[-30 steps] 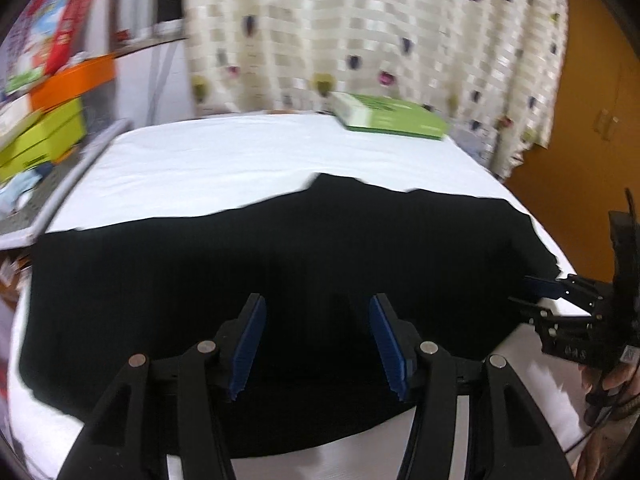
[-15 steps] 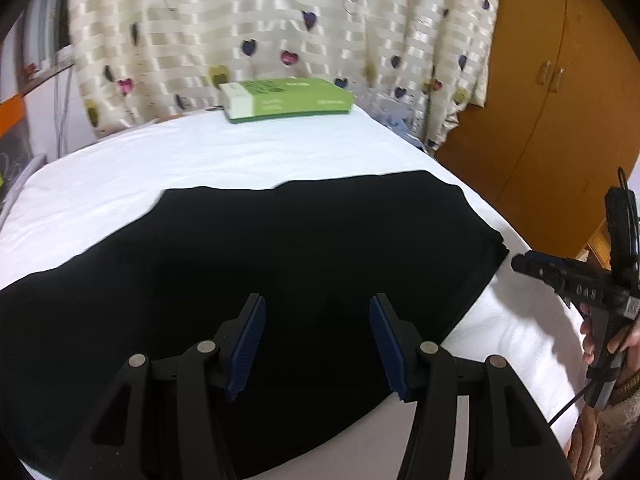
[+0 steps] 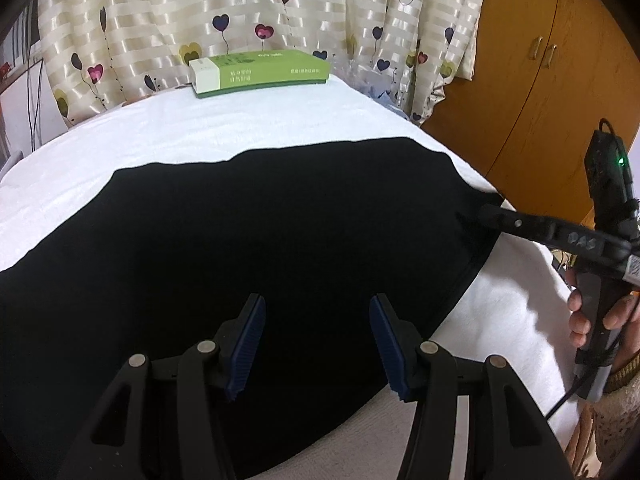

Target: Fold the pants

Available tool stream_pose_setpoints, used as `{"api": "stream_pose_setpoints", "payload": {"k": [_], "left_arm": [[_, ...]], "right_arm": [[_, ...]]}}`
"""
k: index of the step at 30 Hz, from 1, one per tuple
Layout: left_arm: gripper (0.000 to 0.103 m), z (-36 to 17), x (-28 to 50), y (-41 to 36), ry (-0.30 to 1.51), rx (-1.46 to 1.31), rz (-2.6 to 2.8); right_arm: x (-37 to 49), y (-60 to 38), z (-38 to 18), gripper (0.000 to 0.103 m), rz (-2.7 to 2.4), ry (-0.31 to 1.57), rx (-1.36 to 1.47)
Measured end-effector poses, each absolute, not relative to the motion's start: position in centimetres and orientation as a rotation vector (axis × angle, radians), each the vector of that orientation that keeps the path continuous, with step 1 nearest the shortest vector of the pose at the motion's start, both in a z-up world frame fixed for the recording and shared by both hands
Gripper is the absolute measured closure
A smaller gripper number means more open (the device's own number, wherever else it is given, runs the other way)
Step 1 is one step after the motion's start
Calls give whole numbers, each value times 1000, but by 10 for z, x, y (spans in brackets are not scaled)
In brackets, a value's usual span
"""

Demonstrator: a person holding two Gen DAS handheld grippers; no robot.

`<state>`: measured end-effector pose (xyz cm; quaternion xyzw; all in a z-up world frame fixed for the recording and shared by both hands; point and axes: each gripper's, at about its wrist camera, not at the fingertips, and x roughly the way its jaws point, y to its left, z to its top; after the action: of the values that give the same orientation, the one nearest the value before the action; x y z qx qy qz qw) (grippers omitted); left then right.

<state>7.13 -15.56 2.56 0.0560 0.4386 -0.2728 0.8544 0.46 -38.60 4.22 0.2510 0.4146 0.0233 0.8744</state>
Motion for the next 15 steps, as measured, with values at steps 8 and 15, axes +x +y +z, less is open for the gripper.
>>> {"api": "stream_pose_setpoints", "payload": {"k": [8,15], "left_arm": [[43,25,69,-159,910,140,-580],[43,25,68,-158,908,135,-582]], "right_arm": [[7,-384,38,46,110,841,671],[11,-389,36,46,108,815,716]]}}
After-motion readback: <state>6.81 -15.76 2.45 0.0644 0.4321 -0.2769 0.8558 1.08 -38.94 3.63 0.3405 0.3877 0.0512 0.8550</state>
